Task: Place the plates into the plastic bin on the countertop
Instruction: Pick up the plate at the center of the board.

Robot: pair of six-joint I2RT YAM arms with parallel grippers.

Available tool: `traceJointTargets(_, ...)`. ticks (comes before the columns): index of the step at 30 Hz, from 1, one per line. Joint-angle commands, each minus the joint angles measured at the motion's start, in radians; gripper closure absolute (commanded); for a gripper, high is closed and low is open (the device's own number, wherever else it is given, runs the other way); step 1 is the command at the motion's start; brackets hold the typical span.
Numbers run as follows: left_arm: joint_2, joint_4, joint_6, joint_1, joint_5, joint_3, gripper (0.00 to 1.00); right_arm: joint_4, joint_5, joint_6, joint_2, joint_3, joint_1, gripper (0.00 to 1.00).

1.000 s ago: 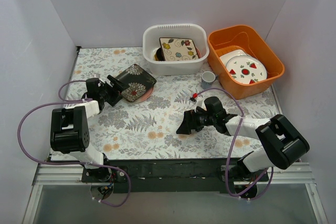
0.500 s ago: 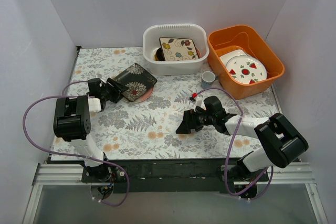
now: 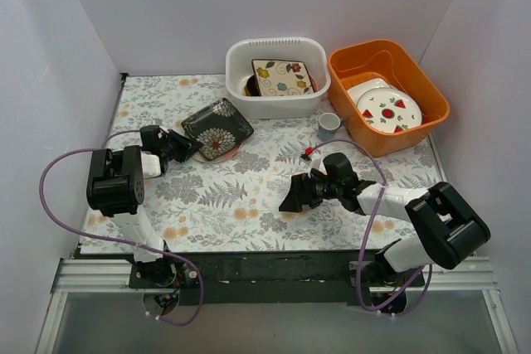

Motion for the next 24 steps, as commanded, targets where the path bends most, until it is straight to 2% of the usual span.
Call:
traceJointTargets(1,-0.023,-0.030,0.058,-0.002,0.002,0.025,1.00,-0.017,0.032,0.005,-0.039,-0.018,0.005,0.02)
traceJointTargets(16,-0.180,-0.079,0.083,-0.002,0.013,0.017,1.00,-0.034,0.075,0.022,-0.082,-0.043,0.005,0.02)
traceJointTargets(24,-0.335,-0.137,0.084,0.000,0.007,0.011,1.00,-0.023,0.056,0.018,-0.073,-0.032,0.005,0.02)
